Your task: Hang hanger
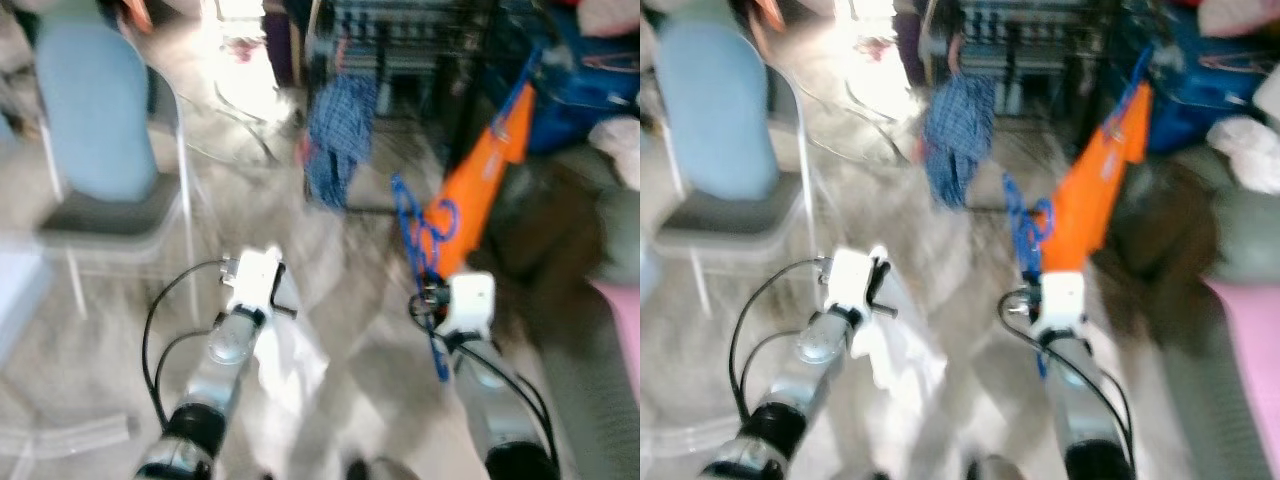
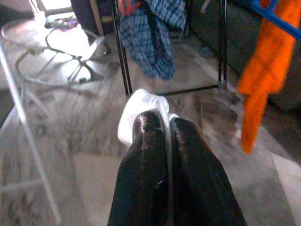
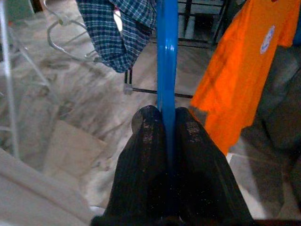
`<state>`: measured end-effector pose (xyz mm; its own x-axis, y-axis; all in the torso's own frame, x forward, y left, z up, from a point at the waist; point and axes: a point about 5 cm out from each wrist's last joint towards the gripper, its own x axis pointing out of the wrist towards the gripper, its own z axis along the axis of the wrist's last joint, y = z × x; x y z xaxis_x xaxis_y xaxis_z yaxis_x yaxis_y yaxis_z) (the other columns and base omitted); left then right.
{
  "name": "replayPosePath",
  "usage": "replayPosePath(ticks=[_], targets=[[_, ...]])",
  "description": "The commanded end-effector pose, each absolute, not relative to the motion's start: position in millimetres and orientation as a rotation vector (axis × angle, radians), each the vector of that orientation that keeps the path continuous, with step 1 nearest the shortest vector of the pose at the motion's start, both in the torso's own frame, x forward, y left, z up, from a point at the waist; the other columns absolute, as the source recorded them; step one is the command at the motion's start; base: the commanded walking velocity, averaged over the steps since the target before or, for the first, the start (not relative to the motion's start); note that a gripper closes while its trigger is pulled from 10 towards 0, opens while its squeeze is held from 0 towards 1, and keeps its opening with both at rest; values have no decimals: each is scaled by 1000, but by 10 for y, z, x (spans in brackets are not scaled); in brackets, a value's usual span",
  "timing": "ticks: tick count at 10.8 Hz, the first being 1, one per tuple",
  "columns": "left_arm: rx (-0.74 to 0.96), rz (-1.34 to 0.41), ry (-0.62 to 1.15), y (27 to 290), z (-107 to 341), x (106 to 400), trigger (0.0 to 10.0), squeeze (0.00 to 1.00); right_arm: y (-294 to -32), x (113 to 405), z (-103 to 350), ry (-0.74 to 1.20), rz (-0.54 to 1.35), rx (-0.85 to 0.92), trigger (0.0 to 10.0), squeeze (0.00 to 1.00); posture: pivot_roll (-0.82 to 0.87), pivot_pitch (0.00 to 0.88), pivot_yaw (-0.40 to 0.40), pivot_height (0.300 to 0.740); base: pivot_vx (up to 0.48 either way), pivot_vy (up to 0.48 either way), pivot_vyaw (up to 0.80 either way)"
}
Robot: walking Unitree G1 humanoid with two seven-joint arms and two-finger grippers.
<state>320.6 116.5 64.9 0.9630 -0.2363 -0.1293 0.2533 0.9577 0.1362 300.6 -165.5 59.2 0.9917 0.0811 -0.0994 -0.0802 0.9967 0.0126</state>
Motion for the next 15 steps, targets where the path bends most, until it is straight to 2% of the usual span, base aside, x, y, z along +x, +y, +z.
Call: replayPosePath(ticks=[1,4,6,7,10,12,15], targets=[[156,-228,69,1217,741,3243,10000,0,-1568,3048,632,83,101,15,10000,0,-34,153,4,740,-341,0,0],[132,-223,65,1181,744,3227,10000,0,-1559,3074,660,76,111,15,10000,0,-19,173,-10,740,-322,0,0],[132,-198,70,1256,736,3224,10000,0,-1552,3091,665,75,117,17,10000,0,-12,178,-17,740,0,0,0],[62,-218,83,1257,749,3237,10000,0,-1543,3092,663,75,118,31,10000,0,-9,180,-19,740,0,0,0],[20,-254,60,1234,803,3246,10000,0,-1518,3103,674,72,124,30,10000,0,-8,194,-19,740,0,0,-600],[4,-290,54,1197,817,3240,10000,0,-1520,3126,714,58,132,15,10000,0,-22,211,-16,740,0,386,-431],[6,-294,49,1184,833,3251,10000,0,-1485,3145,732,52,144,-2,10000,0,-25,214,-17,740,0,451,0]])
